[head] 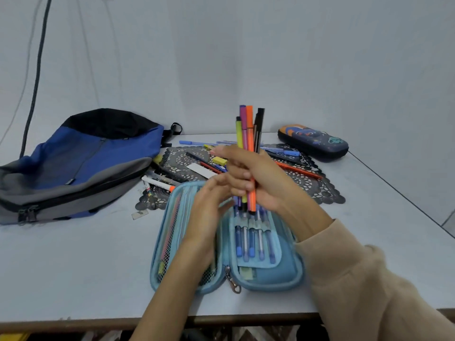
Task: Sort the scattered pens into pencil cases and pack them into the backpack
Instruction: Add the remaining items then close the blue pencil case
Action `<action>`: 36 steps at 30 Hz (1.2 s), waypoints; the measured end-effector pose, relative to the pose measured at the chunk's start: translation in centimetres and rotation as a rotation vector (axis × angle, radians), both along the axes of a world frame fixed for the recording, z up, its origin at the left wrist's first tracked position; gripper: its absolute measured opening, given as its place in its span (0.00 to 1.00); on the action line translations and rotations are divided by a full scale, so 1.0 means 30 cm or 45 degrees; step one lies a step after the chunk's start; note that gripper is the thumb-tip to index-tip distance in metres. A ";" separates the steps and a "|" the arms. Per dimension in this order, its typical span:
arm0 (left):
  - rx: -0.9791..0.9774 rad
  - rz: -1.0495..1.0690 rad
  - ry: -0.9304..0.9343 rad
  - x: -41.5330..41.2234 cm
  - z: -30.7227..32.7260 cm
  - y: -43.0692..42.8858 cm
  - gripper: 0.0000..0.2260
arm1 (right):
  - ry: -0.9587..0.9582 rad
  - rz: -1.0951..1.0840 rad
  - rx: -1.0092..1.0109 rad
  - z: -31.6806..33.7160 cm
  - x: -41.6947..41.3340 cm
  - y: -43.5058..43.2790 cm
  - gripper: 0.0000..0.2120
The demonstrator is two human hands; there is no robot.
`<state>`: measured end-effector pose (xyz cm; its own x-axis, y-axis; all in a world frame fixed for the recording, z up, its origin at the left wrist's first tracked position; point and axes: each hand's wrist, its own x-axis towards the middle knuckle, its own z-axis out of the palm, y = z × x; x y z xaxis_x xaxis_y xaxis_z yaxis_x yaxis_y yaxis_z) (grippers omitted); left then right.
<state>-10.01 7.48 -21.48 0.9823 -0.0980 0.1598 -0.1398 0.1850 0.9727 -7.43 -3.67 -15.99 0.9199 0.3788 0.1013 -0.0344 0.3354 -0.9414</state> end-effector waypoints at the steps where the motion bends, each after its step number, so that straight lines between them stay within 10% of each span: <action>1: 0.294 0.010 -0.093 0.006 0.000 0.003 0.10 | 0.049 -0.006 -0.023 -0.005 0.007 -0.029 0.22; 6: 1.733 -0.097 -0.572 0.032 -0.023 -0.045 0.10 | 0.291 0.002 -0.081 -0.037 0.032 -0.135 0.20; 13: 2.074 -0.103 -0.442 0.081 -0.019 -0.121 0.30 | 0.318 0.026 -0.009 -0.039 0.050 -0.206 0.17; 25: 1.718 -0.222 -0.422 0.113 0.035 -0.127 0.33 | 0.445 0.251 0.274 -0.037 0.067 -0.235 0.17; 36: 0.885 -0.143 -0.199 0.081 0.082 0.083 0.10 | 0.645 0.077 0.214 -0.090 0.047 -0.155 0.12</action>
